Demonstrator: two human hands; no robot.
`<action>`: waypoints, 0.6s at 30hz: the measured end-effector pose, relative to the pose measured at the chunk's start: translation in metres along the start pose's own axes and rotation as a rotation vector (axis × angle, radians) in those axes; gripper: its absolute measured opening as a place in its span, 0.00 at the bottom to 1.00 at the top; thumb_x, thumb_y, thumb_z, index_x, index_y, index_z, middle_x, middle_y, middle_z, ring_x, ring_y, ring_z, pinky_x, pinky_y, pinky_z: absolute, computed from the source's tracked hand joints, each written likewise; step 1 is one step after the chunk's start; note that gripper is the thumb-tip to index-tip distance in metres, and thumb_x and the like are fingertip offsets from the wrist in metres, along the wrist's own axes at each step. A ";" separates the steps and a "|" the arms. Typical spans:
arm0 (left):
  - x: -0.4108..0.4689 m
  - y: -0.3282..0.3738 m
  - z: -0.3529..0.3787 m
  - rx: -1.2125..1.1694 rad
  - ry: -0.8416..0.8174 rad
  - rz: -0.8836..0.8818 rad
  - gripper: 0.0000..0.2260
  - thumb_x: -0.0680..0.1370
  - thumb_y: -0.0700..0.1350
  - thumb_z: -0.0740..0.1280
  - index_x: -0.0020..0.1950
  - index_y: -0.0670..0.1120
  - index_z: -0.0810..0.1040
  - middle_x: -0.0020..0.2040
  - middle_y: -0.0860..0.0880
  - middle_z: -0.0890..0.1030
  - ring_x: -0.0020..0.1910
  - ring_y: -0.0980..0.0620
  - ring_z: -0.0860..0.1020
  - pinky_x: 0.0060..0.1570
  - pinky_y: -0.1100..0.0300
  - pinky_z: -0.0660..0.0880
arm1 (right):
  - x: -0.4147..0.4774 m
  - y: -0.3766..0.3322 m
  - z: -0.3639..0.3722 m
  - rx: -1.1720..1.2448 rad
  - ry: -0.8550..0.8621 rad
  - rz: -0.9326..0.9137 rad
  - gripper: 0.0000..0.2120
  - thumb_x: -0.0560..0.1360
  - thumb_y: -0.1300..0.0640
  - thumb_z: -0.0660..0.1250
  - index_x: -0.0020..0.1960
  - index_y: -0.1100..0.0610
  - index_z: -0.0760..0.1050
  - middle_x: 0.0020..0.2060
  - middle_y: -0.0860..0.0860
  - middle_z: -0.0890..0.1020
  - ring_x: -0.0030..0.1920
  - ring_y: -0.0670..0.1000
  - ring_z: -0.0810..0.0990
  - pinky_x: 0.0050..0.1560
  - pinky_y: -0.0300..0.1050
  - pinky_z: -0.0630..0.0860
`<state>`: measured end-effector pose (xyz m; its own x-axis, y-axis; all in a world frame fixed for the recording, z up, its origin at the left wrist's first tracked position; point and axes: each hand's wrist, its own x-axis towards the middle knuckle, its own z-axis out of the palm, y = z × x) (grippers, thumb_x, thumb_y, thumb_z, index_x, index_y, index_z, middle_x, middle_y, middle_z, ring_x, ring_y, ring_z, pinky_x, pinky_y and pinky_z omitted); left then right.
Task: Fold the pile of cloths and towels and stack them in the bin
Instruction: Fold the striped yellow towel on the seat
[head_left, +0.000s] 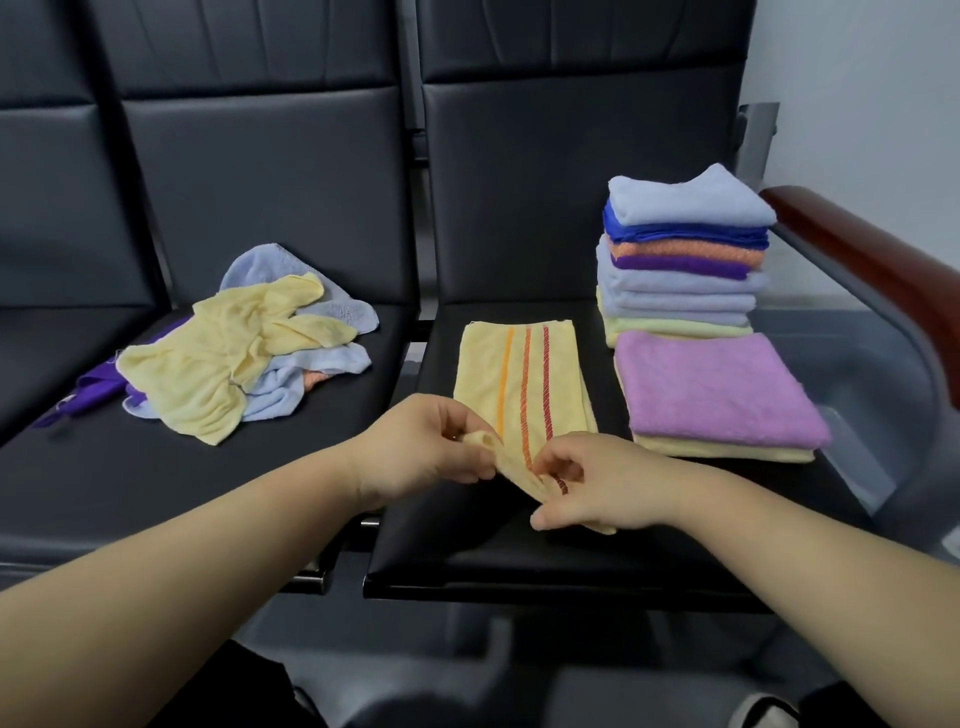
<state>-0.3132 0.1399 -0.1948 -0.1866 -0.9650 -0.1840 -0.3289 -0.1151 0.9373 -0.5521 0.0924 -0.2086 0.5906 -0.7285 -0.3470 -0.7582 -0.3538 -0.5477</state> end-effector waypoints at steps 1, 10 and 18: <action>0.001 0.002 0.001 0.028 0.045 0.009 0.03 0.77 0.34 0.73 0.50 0.38 0.84 0.43 0.40 0.86 0.44 0.48 0.84 0.50 0.53 0.81 | 0.001 -0.001 0.002 -0.024 0.032 0.007 0.22 0.72 0.40 0.77 0.62 0.44 0.77 0.54 0.39 0.78 0.54 0.43 0.78 0.51 0.39 0.75; 0.002 0.018 -0.040 0.326 0.207 -0.028 0.04 0.76 0.45 0.76 0.47 0.45 0.86 0.40 0.46 0.85 0.38 0.51 0.80 0.40 0.57 0.76 | 0.007 -0.010 -0.021 0.147 0.165 0.057 0.11 0.75 0.56 0.72 0.37 0.50 0.73 0.36 0.47 0.76 0.40 0.50 0.75 0.38 0.42 0.70; 0.005 0.022 -0.059 0.016 0.059 -0.278 0.05 0.78 0.41 0.73 0.42 0.47 0.82 0.32 0.50 0.76 0.30 0.56 0.72 0.32 0.62 0.62 | 0.011 -0.006 -0.051 0.646 -0.108 0.160 0.13 0.79 0.62 0.71 0.63 0.56 0.82 0.58 0.53 0.87 0.61 0.55 0.85 0.65 0.56 0.79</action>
<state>-0.2670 0.1186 -0.1581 -0.0329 -0.9090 -0.4154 -0.3749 -0.3741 0.8482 -0.5550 0.0564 -0.1707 0.5346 -0.6683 -0.5173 -0.5409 0.1998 -0.8170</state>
